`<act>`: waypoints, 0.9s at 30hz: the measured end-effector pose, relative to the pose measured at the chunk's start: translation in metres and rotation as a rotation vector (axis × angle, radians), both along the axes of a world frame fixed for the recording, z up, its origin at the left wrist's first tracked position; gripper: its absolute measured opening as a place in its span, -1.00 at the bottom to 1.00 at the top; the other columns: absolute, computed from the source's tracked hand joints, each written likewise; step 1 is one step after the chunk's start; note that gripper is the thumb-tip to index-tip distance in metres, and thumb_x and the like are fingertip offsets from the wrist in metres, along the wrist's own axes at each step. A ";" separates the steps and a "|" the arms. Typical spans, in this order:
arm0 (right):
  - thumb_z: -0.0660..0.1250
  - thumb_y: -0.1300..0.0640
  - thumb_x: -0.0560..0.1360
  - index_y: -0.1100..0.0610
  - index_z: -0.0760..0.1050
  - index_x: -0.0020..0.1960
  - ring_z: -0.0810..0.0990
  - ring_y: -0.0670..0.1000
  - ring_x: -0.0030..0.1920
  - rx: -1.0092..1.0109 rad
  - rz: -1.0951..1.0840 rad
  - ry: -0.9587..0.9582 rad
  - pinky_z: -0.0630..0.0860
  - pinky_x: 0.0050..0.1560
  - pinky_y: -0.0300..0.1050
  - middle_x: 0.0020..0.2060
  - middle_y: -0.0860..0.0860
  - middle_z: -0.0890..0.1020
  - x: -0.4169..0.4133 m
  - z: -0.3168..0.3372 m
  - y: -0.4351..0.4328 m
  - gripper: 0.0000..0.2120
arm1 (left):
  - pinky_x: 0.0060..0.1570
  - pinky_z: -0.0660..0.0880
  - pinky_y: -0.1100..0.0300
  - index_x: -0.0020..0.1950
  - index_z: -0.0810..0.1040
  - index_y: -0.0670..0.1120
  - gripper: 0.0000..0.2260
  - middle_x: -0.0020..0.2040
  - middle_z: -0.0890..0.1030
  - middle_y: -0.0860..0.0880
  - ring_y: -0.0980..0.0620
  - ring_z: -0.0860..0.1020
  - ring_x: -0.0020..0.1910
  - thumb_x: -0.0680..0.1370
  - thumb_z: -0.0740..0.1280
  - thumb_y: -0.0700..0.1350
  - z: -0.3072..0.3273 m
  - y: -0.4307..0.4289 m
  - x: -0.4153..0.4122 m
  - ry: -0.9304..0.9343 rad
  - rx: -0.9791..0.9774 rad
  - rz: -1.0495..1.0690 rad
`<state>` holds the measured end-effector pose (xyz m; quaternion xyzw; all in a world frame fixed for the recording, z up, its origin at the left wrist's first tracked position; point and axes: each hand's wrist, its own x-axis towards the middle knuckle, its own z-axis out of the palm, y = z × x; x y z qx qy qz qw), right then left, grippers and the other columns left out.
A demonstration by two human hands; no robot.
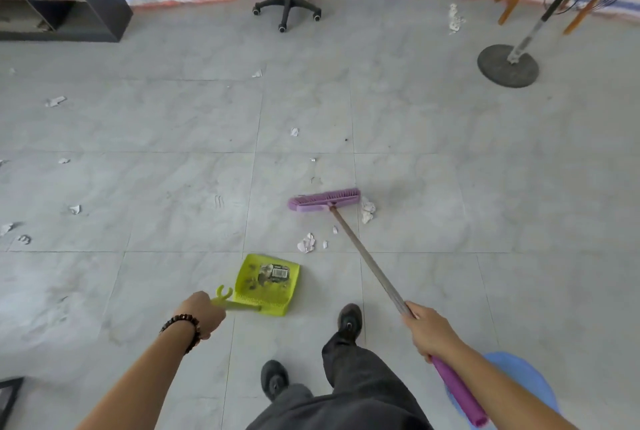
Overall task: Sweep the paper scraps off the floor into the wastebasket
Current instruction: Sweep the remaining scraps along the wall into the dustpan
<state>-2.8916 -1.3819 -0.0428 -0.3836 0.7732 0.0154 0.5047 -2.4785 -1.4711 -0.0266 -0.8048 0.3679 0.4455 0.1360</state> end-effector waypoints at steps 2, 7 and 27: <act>0.09 0.07 0.62 0.00 0.45 0.19 0.48 0.02 -0.56 -0.024 -0.077 0.000 0.46 -0.54 -0.18 -0.34 0.10 0.54 0.006 -0.004 -0.023 -0.79 | -0.54 0.30 0.33 0.37 0.33 -0.04 -0.60 -0.16 0.49 -0.09 0.00 0.41 -0.49 0.53 0.22 -0.20 0.002 0.006 -0.005 0.024 -0.029 -0.056; 0.14 0.34 0.46 0.14 0.49 0.09 0.58 0.16 -0.36 -0.040 -0.246 0.023 0.61 -0.30 -0.01 -0.26 0.17 0.60 0.012 -0.031 -0.099 -0.72 | -0.57 0.35 0.30 0.49 0.33 0.09 -0.48 -0.17 0.53 -0.03 0.01 0.48 -0.48 0.53 0.22 -0.18 -0.012 0.013 -0.012 0.050 -0.024 -0.173; 0.18 0.29 0.59 0.06 0.49 0.04 0.27 -0.16 -0.60 0.353 -0.545 -0.473 0.26 -0.66 -0.36 -0.53 -0.05 0.34 0.030 0.052 -0.024 -0.82 | -0.53 0.29 0.30 -0.18 0.39 -0.17 -0.90 -0.38 0.42 -0.10 -0.02 0.35 -0.50 0.52 0.16 -0.26 -0.028 -0.025 -0.040 0.121 0.017 -0.138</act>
